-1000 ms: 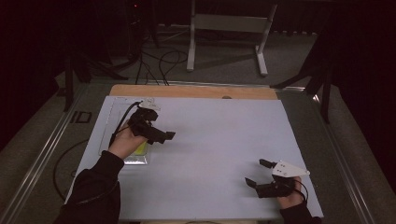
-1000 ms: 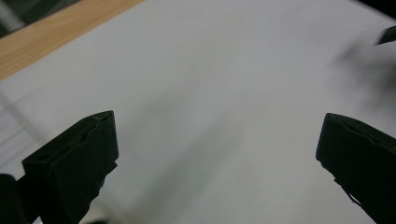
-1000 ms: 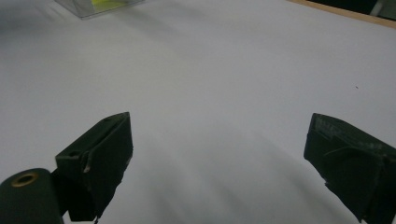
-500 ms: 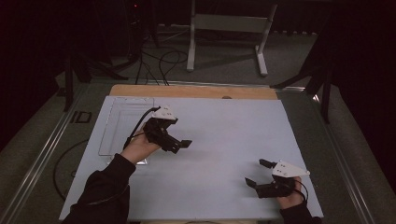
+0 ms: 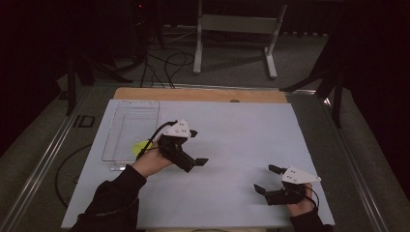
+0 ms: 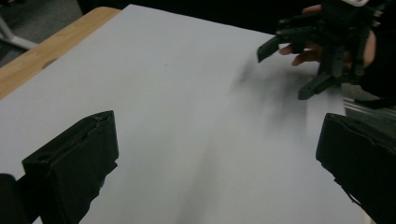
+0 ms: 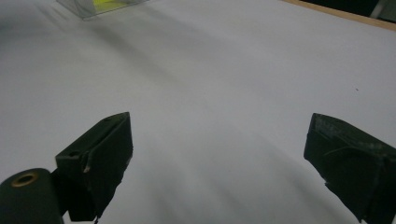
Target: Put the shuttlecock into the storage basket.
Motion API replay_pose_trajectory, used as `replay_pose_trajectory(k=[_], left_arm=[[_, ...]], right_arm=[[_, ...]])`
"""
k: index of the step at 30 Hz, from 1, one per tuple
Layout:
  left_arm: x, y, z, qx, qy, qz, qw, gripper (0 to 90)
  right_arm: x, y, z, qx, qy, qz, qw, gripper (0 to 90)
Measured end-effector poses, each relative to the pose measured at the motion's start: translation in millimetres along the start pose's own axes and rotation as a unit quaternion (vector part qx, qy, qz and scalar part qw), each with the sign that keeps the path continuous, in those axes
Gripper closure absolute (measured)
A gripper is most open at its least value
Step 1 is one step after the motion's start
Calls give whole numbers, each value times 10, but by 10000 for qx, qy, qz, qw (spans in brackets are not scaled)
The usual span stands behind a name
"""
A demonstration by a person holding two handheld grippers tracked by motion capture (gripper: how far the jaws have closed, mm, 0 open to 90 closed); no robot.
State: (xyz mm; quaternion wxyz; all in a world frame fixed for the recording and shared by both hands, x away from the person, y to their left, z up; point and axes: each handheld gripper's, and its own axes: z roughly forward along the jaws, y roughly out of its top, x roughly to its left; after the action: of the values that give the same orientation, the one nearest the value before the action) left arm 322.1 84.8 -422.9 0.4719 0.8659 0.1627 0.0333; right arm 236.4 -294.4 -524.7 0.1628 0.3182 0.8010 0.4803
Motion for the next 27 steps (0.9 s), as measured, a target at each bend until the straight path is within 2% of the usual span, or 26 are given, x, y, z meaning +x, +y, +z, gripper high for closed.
replay_pose_trajectory(k=[11, 20, 24, 27], left_arm=[[-165, -189, 85, 150, -108, 114, 9998, 0], [-243, -396, 67, 154, -180, -2, 9997, 0], [-270, -511, 25, 213, -137, -30, 9997, 0], [-272, -598, -28, 182, -84, -148, 9997, 0]], right_arm=[[7, 6, -1, 5, 11, -19, 10000, 83], [15, 8, 2, 18, 28, -10, 10000, 83], [18, 10, 0, 6, 30, -17, 10000, 83], [18, 8, 3, 26, 43, -23, 10000, 83]])
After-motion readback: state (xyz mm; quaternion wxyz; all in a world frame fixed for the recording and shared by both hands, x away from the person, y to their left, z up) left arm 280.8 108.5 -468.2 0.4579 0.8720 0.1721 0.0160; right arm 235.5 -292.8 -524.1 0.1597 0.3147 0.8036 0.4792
